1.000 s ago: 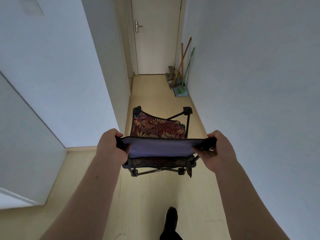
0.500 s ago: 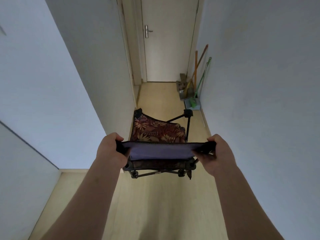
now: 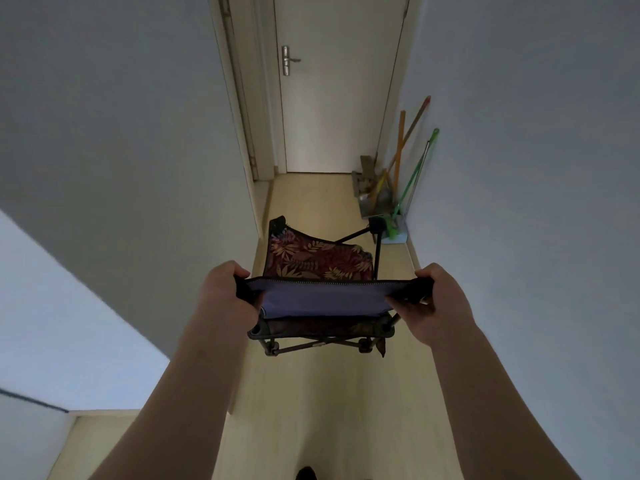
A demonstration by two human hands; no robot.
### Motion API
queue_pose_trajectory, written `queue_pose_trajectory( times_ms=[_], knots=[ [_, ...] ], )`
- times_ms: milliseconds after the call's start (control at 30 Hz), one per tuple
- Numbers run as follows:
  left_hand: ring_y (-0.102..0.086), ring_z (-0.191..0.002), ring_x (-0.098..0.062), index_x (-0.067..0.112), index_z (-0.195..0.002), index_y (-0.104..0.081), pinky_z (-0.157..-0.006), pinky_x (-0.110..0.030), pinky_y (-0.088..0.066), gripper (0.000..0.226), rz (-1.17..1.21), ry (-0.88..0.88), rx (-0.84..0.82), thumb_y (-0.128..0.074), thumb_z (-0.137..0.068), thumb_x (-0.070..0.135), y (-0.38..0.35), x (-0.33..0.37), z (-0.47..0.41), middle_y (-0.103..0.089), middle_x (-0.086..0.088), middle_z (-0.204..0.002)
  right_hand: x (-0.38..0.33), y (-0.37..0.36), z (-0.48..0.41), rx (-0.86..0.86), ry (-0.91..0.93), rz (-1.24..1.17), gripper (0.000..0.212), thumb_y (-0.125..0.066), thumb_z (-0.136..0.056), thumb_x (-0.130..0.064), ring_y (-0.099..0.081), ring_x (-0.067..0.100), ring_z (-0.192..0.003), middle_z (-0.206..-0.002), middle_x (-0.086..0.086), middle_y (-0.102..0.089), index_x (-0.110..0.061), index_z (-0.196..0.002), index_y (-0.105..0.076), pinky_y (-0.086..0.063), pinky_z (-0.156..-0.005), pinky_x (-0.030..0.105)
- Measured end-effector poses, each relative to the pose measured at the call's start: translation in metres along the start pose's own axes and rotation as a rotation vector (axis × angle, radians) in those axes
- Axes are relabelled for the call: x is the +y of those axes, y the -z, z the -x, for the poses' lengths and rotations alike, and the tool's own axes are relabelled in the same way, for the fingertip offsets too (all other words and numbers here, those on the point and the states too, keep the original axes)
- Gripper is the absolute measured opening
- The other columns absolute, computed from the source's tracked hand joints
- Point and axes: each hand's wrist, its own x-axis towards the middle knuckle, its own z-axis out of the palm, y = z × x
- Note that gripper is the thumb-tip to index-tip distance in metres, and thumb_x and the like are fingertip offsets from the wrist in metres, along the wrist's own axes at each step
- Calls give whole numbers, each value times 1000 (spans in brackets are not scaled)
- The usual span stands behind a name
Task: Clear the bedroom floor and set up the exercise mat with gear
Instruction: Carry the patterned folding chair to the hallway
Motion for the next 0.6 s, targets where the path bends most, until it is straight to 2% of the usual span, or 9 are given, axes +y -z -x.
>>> queue_pose_trajectory(
  times_ms=[33,133,233,300,367,433,500,567,600],
  knots=[
    [-50,-97,-26,8,-79,-40,-106,-39,-51,13,-12,0,-7,-50,-86,4,-19,11,-12,-42,-10,-104,-9,-13,-14,4,1,7,10,-64,-88,-9,-59,28,-96,-99,14,-52,-6,-90,-55,-62,-81,44],
    [-49,-94,-25,8,-79,-39,-101,-36,-52,14,-16,-3,-33,-50,-86,3,-70,36,-48,-41,-9,-100,-32,-48,-61,4,6,31,9,-63,-91,-9,-58,24,-88,-97,12,-52,-7,-88,-54,-62,-66,33],
    [-47,-77,-23,10,-73,-34,-86,-32,-50,20,-50,-10,-57,-47,-87,3,-122,54,-94,-38,-8,-85,-52,-82,-119,10,-18,-33,11,-63,-89,-8,-57,26,-86,-92,12,-50,-6,-84,-53,-59,-84,43],
    [-43,-67,-22,11,-70,-32,-76,-32,-47,24,-64,-17,-57,-46,-87,3,-155,64,-123,-36,-8,-79,-69,-104,-157,28,-16,-41,12,-63,-89,-7,-56,27,-86,-92,12,-50,-6,-83,-53,-58,-87,47],
    [-43,-66,-22,12,-70,-33,-69,-32,-45,24,-78,-23,-57,-46,-87,2,-196,75,-151,-37,-8,-78,-91,-129,-201,21,-20,-46,9,-64,-88,-7,-56,27,-88,-95,13,-51,-6,-86,-55,-58,-84,48],
    [-44,-70,-23,12,-70,-34,-72,-33,-46,22,-94,-28,-52,-45,-87,2,-237,91,-174,-37,-8,-80,-116,-154,-238,7,-46,-30,7,-63,-88,-8,-57,28,-93,-102,14,-53,-6,-91,-57,-59,-86,48],
    [-45,-74,-24,11,-70,-34,-86,-34,-48,20,-92,-22,-33,-45,-84,2,-267,105,-189,-37,-8,-81,-134,-175,-263,8,-47,-17,9,-63,-89,-10,-58,29,-95,-106,14,-54,-8,-97,-58,-59,-87,47],
    [-46,-75,-25,10,-71,-34,-96,-37,-47,20,-72,-30,-34,-46,-84,1,-308,127,-208,-37,-9,-81,-161,-207,-294,7,-51,-22,9,-66,-89,-10,-58,29,-96,-102,14,-53,-8,-93,-58,-60,-85,49],
    [-46,-74,-25,10,-71,-34,-95,-37,-47,20,-53,-39,-21,-46,-84,1,-324,135,-218,-37,-9,-81,-171,-222,-309,20,-54,-32,9,-66,-88,-10,-57,30,-97,-101,14,-53,-7,-91,-58,-59,-87,51]
  ],
)
